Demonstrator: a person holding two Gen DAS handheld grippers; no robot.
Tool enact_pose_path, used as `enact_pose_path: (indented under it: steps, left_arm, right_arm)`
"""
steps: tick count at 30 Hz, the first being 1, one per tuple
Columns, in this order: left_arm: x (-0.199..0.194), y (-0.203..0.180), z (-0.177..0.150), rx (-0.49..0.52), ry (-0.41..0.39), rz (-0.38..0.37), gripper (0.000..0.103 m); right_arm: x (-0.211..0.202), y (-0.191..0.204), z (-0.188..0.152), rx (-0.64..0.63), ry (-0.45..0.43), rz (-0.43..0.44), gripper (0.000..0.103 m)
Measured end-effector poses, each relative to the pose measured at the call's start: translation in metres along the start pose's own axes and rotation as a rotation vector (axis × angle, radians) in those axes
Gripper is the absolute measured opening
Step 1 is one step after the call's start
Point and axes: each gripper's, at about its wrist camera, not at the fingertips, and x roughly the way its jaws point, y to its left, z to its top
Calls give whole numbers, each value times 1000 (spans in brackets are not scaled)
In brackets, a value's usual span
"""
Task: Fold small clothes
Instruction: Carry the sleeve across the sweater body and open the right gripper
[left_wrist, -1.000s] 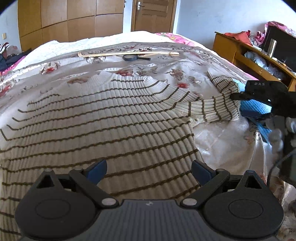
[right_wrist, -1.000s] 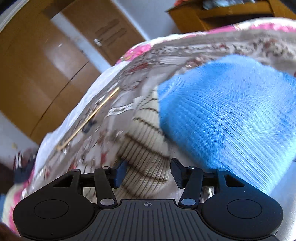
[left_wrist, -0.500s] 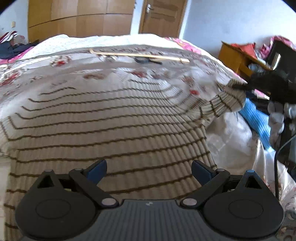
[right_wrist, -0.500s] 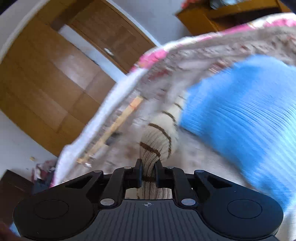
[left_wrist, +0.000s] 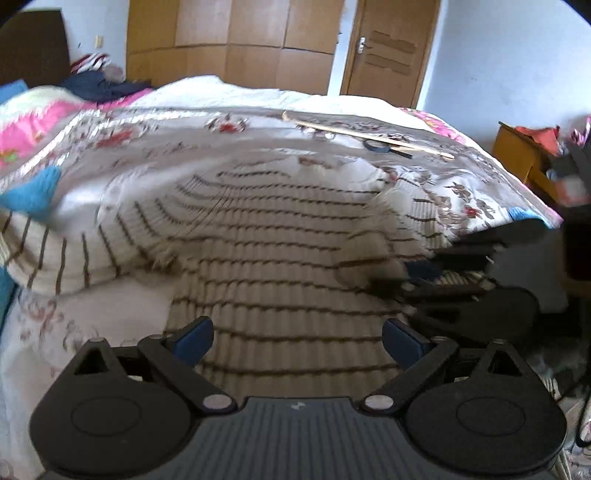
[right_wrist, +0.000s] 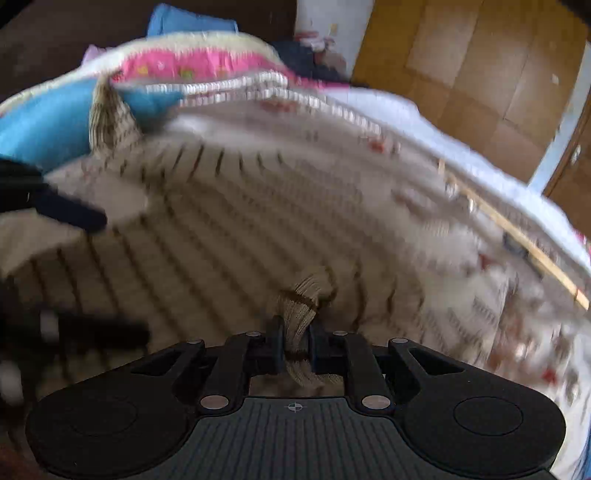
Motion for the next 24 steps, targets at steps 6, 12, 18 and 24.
enact_pose_path:
  steps: [6,12,18,24]
  left_arm:
    - [7,15,4,-47,-6,-21,103]
    - [6,12,1,-29,-12,-29,103]
    - [9,13,0,-27,-4,-27,103]
    - [9,13,0,-24,-7,-43,103]
  right_arm:
    - [-30,-36,-5,270,11,40,34]
    - [-24,-89,-3,679,-65,84,41]
    - [26,-118,12,868,-49,0,41]
    - [61,-122,32,909,43,-3,5]
